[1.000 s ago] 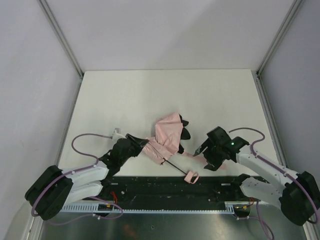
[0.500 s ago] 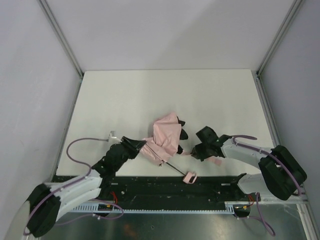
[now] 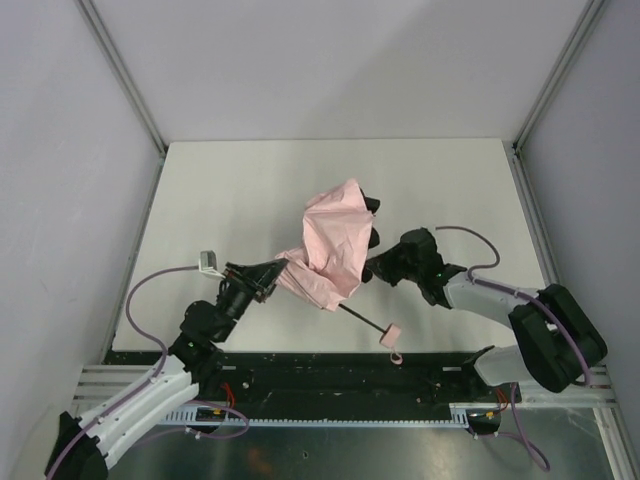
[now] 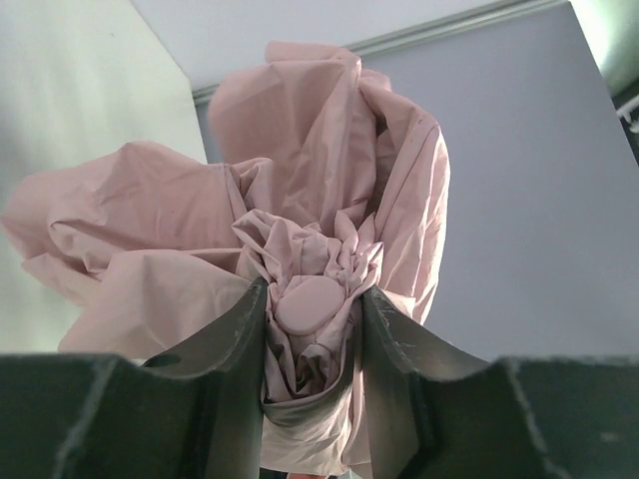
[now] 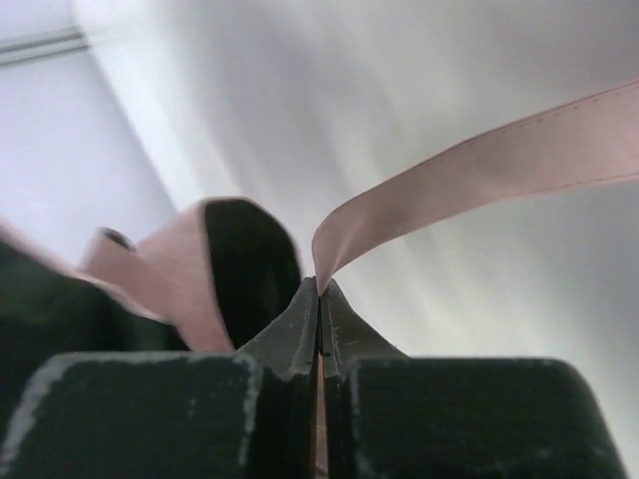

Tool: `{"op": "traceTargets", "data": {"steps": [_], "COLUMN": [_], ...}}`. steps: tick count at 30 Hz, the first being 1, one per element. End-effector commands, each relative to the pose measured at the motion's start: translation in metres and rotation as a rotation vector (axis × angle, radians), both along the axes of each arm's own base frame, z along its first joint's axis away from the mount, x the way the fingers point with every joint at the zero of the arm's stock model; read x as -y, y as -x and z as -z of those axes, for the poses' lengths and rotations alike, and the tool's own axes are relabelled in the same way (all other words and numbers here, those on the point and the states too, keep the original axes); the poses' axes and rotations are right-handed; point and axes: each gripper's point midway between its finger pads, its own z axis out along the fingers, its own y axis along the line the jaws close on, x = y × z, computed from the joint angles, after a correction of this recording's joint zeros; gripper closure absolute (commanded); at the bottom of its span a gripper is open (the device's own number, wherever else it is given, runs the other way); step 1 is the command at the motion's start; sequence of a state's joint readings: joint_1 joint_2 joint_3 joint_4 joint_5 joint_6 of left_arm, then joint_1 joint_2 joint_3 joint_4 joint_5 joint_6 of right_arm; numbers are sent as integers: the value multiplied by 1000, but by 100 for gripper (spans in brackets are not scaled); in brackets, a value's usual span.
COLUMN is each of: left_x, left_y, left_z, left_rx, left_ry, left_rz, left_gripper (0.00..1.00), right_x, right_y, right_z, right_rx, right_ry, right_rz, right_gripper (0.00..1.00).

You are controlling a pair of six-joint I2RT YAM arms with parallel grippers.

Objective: Put away the umbrella

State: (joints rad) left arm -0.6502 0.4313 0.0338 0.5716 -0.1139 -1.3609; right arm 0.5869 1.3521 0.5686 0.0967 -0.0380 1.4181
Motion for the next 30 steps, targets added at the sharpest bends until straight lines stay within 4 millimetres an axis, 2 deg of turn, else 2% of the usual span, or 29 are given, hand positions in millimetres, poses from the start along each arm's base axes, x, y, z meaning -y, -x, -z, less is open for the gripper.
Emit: {"op": "traceTargets", "data": {"steps": [1, 3, 5, 9, 15, 17, 20, 23, 27, 30], "left_x": [13, 21, 27, 35, 41, 43, 41, 38, 26, 19], "left_y": [23, 28, 31, 27, 16, 7, -4, -9, -13, -11], "left_z": [-21, -18, -11, 22, 63, 66, 90, 112, 127, 141], "left_rx": [139, 150, 159, 139, 122, 116, 34, -61, -123, -173], "left_ry": [56, 30, -12, -138, -308, -332, -370, -381, -391, -411], "left_rz": [141, 193, 223, 265, 326, 324, 303, 284, 214, 193], "left_gripper": [100, 100, 100, 100, 100, 100, 100, 100, 100, 100], "right_x": [-20, -21, -19, -23, -9, -3, 2, -3, -5, 5], "right_y": [-36, -53, -71, -101, -143, -154, -160, -157, -152, -157], "right_z": [-45, -54, -48, -41, -52, -58, -69, -64, -38, -14], "right_rx": [288, 368, 411, 485, 626, 662, 725, 747, 700, 630], "right_ry": [-140, -184, -191, -226, -198, -200, -207, -207, -127, -53], "right_rz": [-201, -284, -357, -503, -552, -556, -561, -603, -645, -616], "right_gripper": [100, 100, 100, 100, 100, 100, 100, 100, 100, 100]}}
